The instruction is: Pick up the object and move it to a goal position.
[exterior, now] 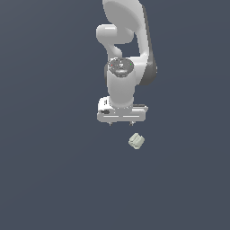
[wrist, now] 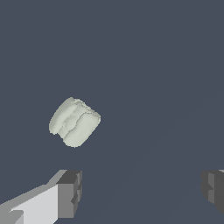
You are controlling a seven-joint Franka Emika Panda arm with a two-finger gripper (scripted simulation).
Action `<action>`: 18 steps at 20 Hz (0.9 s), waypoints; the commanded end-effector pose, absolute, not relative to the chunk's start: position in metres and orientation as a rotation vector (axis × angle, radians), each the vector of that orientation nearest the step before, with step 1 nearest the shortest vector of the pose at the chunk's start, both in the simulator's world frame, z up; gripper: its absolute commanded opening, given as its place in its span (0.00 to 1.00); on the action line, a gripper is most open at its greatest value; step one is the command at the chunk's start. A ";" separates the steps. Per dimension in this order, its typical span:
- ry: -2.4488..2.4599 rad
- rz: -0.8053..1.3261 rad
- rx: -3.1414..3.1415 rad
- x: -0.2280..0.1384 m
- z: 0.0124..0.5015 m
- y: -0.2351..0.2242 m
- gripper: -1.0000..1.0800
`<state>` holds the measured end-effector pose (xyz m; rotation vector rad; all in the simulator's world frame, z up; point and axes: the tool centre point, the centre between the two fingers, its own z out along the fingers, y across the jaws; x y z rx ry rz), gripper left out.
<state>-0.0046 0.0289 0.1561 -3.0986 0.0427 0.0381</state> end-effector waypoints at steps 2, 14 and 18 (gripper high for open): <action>0.059 0.038 -3.099 -0.004 0.155 0.030 0.96; 0.272 0.037 -3.095 0.004 0.142 0.047 0.96; 0.397 0.035 -3.086 0.008 0.134 0.057 0.96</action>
